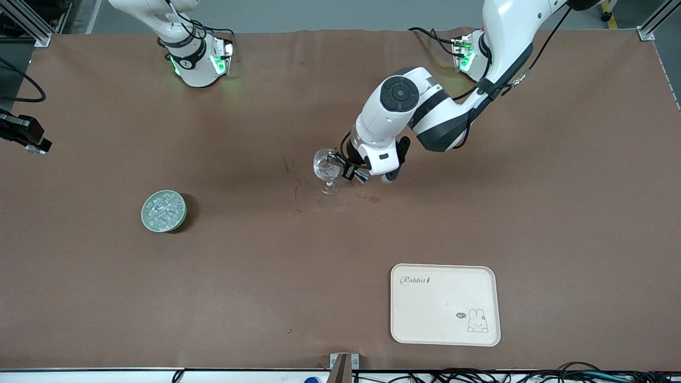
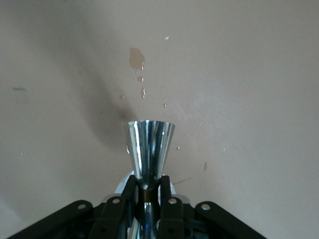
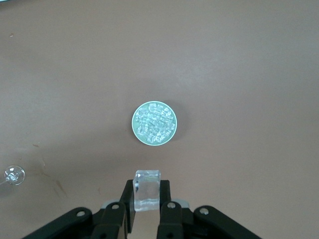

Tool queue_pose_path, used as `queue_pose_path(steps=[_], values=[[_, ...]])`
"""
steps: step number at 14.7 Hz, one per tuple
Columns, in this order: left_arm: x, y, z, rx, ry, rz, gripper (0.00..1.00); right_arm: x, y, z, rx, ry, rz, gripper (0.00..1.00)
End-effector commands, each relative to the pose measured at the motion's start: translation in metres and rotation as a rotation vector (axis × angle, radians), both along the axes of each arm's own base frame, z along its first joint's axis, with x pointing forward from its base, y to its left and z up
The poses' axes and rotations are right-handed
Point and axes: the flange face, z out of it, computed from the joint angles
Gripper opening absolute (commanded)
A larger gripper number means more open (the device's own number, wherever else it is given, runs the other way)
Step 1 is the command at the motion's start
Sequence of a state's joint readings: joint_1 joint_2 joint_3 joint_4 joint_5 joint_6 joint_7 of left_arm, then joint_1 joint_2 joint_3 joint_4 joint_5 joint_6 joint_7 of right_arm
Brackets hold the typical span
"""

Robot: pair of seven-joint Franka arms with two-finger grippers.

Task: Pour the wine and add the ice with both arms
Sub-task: 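Tilt the jigger over the glass rim with the left gripper to pour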

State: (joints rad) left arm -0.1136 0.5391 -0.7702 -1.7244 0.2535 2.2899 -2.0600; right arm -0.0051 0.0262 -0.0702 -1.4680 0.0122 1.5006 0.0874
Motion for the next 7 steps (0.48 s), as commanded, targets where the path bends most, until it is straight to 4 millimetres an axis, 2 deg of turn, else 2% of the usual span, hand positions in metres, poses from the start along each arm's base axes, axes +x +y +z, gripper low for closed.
queue_pose_path(steps=[1, 7], values=[[-0.0104, -0.0104, 0.0075, 0.048, -0.033, -0.020, 0.00, -0.0024, 0.0019, 0.0008, 0.002, 0.003, -0.003, 0.04], [-0.0154, -0.0139, 0.0123, 0.066, -0.034, -0.022, 0.00, -0.0024, 0.0011, 0.0008, 0.002, 0.003, -0.004, 0.04]])
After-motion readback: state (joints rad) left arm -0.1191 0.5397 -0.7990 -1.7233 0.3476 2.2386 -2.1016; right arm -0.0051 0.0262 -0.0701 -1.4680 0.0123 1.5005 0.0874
